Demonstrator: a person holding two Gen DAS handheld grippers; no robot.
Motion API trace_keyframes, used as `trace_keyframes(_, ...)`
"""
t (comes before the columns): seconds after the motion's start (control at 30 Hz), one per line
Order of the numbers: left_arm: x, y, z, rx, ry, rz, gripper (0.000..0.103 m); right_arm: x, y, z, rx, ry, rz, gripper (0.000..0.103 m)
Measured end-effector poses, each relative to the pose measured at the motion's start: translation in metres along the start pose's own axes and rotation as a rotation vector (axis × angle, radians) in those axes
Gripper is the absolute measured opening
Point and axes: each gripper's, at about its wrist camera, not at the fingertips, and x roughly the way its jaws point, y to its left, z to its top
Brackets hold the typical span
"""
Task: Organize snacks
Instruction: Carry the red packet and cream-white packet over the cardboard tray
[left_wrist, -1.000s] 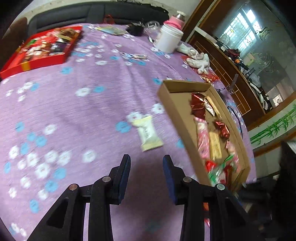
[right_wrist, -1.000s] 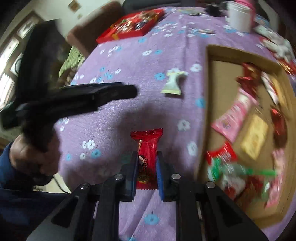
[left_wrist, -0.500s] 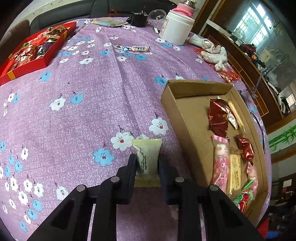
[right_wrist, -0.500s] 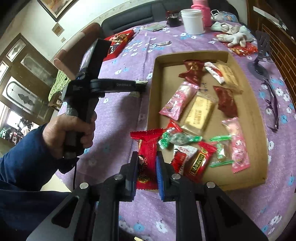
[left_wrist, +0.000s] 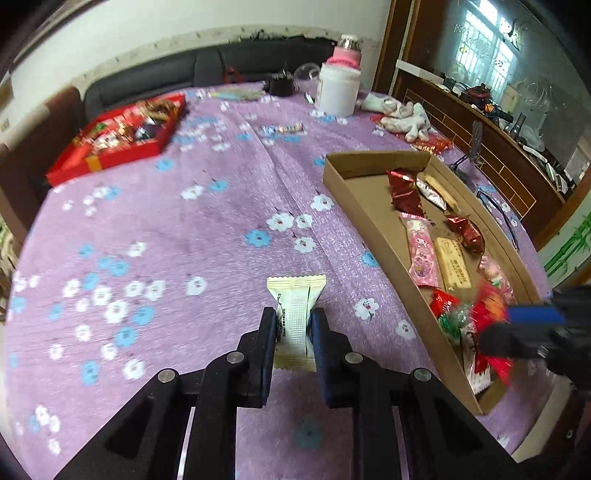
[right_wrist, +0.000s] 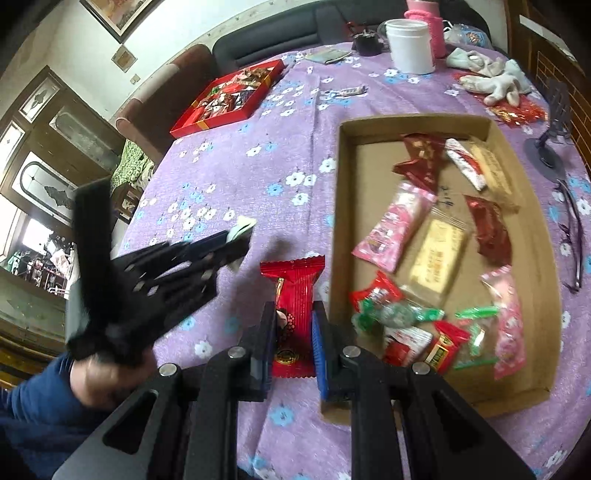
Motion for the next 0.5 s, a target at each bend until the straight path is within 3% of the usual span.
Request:
trace_keyframes(0.2, -0.025, 0.000, -0.004, 0.028, -0.054, 0.098, 0.019, 0.002, 0.013, 0.004, -0.020, -0.004, 0.029, 0.017)
trace_keyframes(0.5, -0.043, -0.021, 0.002, 0.086, -0.097, 0.144, 0.019, -0.018, 0.008, 0.000, -0.007, -0.053, 0.047, 0.017)
